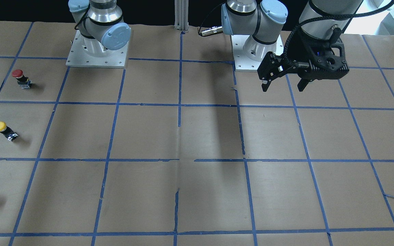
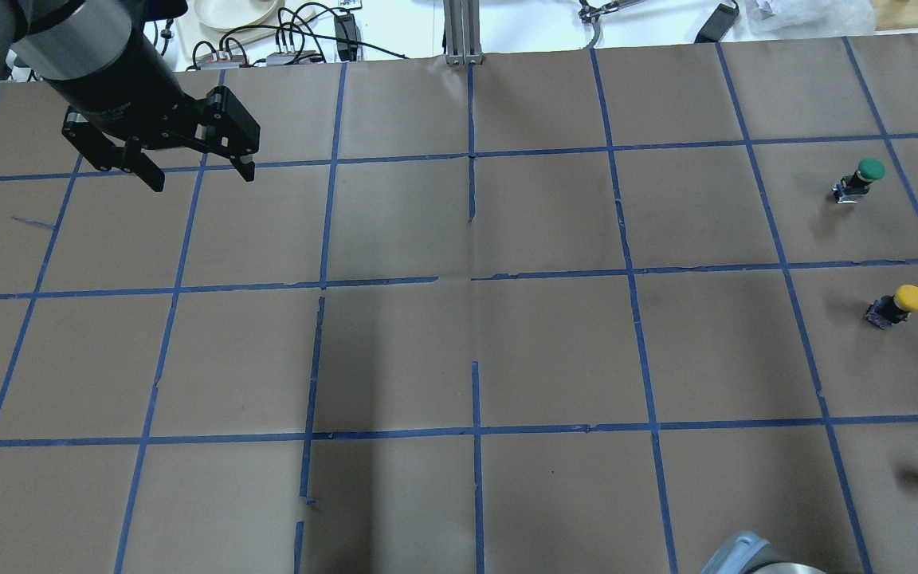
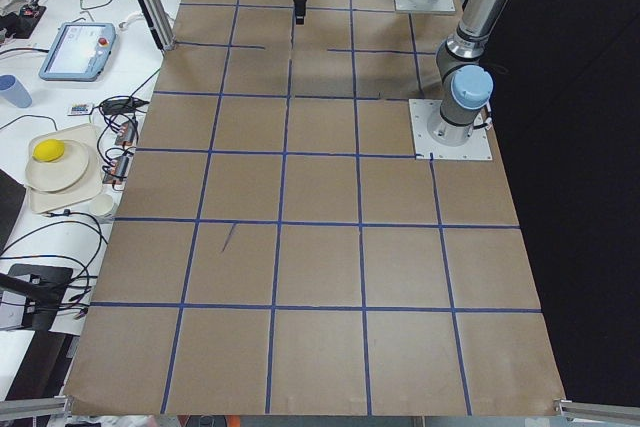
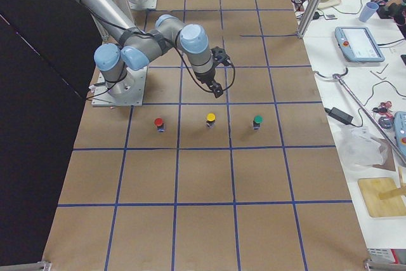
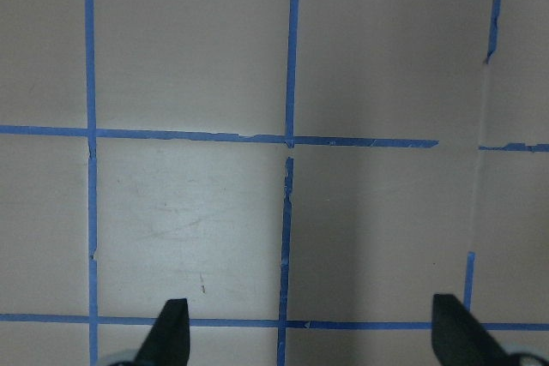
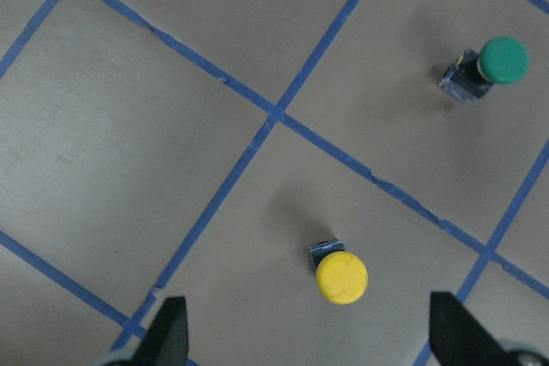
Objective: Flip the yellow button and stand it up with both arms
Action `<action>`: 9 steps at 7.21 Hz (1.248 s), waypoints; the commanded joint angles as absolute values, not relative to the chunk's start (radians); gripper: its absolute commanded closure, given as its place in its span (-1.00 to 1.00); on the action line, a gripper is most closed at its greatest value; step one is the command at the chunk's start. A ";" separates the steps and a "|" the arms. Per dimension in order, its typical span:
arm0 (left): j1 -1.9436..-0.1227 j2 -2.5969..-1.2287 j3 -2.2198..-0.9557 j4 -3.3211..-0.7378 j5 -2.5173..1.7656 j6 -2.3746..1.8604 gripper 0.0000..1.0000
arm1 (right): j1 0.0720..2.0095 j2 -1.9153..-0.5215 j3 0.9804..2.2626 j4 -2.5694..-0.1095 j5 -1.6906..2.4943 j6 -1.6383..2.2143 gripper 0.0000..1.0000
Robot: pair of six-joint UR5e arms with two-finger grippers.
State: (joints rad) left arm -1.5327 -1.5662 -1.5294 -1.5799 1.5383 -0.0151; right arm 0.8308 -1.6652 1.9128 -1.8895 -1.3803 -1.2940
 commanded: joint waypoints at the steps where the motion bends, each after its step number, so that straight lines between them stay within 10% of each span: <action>1: -1.531 -1.569 -1.528 -1.578 1.537 -0.014 -1.00 | 0.975 -1.678 1.766 -1.664 -1.460 -0.832 -1.00; 9: -1.532 -1.566 -1.517 -1.580 1.540 -0.028 -1.00 | 1.600 -1.694 1.581 -1.390 -1.534 0.142 -1.00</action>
